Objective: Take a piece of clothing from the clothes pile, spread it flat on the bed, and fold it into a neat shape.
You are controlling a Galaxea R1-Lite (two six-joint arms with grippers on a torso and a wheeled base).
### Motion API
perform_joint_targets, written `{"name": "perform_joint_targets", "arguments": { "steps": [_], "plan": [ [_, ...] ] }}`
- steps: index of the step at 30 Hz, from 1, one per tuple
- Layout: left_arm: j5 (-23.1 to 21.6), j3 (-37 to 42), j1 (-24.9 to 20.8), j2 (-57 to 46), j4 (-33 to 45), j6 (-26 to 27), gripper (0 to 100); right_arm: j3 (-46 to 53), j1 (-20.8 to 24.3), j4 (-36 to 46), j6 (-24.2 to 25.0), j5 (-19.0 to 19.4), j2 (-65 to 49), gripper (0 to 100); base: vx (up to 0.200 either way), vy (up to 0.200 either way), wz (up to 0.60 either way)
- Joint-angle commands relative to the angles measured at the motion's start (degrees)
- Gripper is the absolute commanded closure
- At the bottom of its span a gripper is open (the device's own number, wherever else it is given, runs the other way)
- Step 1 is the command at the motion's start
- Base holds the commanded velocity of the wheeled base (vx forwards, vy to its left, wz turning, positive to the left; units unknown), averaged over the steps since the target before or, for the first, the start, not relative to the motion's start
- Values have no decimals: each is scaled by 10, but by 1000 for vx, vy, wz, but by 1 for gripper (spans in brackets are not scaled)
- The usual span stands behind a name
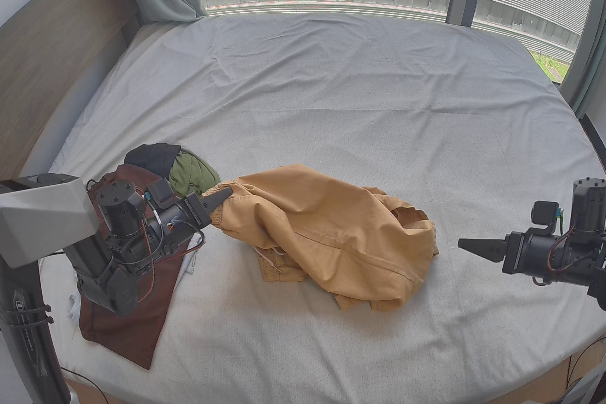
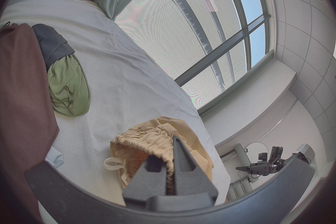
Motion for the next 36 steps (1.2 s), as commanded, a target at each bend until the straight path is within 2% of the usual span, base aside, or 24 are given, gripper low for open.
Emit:
{"name": "perform_joint_targets", "arguments": {
  "steps": [1, 8, 18, 27, 33, 36],
  "plan": [
    [0, 1, -1, -1, -2, 4, 100, 3, 9, -5, 3, 1, 61, 0, 0, 0, 0],
    [0, -1, -1, -1, -2, 7, 100, 5, 16, -51, 42, 19, 112, 0, 0, 0, 0],
    [0, -2, -1, 0, -2, 7, 100, 14, 20, -118, 52, 23, 196, 0, 0, 0, 0],
    [0, -2, -1, 0, -2, 8, 100, 17, 40, -198, 113, 27, 277, 0, 0, 0, 0],
    [0, -3, 0, 0, -3, 8, 100, 16, 51, -267, 178, 49, 323, 0, 0, 0, 0],
    [0, -3, 0, 0, -3, 8, 100, 17, 52, -299, 183, 49, 348, 0, 0, 0, 0]
  ]
}}
